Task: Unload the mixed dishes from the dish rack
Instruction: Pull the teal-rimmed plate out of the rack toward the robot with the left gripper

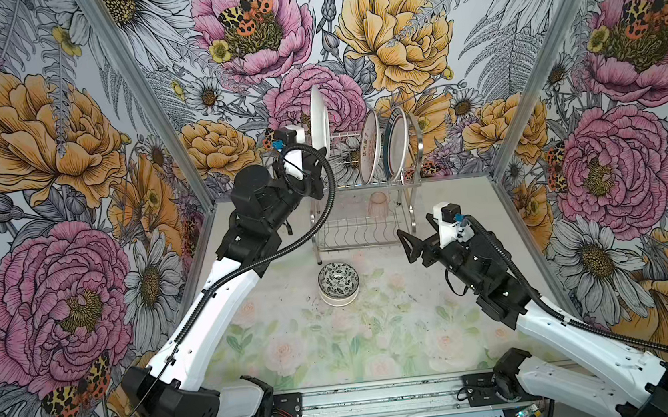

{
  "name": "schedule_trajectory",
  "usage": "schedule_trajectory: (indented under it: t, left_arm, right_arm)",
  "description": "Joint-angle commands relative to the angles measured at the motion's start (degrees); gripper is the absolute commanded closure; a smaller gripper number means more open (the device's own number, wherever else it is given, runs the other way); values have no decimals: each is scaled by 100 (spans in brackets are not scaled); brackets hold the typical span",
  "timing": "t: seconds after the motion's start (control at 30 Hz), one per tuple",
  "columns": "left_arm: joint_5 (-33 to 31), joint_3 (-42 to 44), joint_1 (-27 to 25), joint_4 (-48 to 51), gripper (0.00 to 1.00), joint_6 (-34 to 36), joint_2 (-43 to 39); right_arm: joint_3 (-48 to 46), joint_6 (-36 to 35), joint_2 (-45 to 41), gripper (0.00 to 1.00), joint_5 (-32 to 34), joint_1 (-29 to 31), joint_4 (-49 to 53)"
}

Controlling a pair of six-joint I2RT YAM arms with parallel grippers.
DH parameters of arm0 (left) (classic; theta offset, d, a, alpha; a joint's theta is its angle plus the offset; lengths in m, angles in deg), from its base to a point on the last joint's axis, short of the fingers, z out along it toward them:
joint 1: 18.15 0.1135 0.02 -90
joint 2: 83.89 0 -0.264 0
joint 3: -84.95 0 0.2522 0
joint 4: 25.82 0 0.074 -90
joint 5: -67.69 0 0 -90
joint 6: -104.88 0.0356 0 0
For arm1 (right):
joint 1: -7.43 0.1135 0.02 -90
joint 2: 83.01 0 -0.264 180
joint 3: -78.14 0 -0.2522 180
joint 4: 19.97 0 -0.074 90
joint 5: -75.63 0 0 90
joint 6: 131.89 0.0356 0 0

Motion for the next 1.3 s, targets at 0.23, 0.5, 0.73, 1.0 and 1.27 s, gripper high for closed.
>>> schedule_trajectory:
  t: [0.23, 0.5, 0.73, 1.0, 1.27]
  left_arm:
    - [296, 1232, -74, 1002, 100, 1139, -1890]
    - [132, 2503, -387, 1427, 100, 2352, -3285]
    - [-405, 3280, -653, 1896, 100, 3129, -4096]
    - [-1129, 3867, -1093, 2032, 100, 4156, -4139]
    - [-1835, 4132, -1677, 1961, 100, 5283, -3663]
  right_arm:
    - [437, 1036, 99, 0, -200, -72, 480]
    - [915, 1799, 150, 0, -522, -93, 1404]
    - [497, 2867, -138, 0, -609, -94, 1357]
    - [361, 3299, -349, 3, -756, -103, 1464]
    - [855, 3500, 140, 4, -1329, -103, 1854]
